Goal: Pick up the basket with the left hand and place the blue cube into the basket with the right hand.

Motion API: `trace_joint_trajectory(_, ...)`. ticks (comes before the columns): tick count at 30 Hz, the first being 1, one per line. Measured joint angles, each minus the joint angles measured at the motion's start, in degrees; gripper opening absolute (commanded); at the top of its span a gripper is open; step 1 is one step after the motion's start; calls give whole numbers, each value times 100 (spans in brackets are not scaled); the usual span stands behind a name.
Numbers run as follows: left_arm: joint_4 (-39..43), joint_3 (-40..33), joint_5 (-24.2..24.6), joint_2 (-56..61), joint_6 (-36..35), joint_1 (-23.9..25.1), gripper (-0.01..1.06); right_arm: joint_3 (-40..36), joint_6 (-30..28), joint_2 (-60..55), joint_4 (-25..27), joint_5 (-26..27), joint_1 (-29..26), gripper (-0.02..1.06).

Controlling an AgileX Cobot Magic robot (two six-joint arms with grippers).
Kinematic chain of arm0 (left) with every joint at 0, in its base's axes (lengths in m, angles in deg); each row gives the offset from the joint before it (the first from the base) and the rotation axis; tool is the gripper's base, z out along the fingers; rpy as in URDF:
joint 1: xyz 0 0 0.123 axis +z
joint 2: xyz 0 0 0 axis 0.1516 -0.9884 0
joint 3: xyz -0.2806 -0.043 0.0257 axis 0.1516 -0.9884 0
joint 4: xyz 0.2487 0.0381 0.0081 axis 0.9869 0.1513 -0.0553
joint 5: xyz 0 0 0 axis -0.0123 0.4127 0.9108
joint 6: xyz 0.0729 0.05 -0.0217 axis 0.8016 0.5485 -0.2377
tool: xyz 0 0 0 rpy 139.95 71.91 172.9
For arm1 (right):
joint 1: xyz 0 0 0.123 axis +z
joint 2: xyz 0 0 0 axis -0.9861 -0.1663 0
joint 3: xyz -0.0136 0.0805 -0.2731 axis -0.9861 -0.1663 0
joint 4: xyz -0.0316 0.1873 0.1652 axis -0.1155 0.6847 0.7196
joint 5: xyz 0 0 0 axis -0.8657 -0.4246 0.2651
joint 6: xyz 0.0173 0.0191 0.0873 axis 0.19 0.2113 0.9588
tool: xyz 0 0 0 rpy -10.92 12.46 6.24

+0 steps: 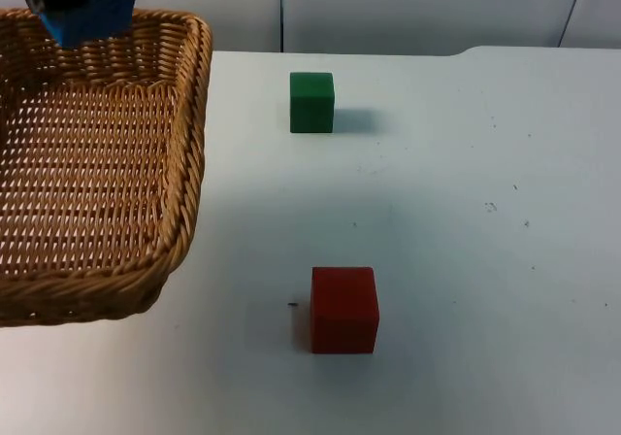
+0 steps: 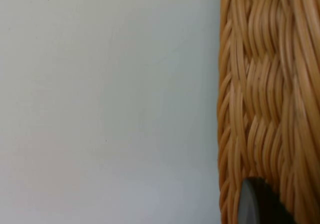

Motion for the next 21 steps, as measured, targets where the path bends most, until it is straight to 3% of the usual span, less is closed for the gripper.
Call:
trace_joint_trajectory(5,0,0,0,0,0,0,0,375,-482,-389,455,-401,0,0)
trace_joint_trajectory(21,50,0,-22,0,0,0,0,460,-894,-1017,679,-726,0,0)
